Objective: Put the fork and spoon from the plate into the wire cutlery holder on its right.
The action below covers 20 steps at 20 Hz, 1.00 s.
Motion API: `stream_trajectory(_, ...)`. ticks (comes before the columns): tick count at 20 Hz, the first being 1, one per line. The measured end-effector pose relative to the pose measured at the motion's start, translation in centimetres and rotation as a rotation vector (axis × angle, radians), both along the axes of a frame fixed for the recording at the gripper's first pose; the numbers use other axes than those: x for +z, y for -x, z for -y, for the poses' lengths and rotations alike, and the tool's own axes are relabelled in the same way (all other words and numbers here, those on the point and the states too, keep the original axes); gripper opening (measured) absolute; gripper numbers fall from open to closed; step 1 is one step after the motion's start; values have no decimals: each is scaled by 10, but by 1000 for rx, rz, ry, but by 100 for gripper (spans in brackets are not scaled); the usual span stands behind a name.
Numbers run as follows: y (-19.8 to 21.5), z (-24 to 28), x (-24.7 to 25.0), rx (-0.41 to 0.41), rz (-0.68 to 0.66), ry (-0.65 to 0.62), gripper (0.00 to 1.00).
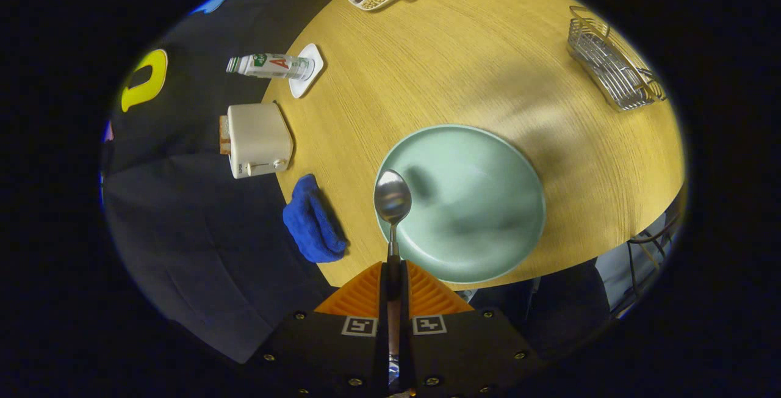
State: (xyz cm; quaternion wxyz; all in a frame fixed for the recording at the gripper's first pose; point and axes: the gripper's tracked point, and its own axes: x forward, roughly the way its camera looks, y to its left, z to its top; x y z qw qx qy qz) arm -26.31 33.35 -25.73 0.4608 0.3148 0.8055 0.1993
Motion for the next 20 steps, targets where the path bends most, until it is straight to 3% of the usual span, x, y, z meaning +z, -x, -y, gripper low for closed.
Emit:
stream_trajectory(13,-104,102,3,-304,83,68,7)
stream_trajectory(20,-125,176,-4,-439,100,180,7)
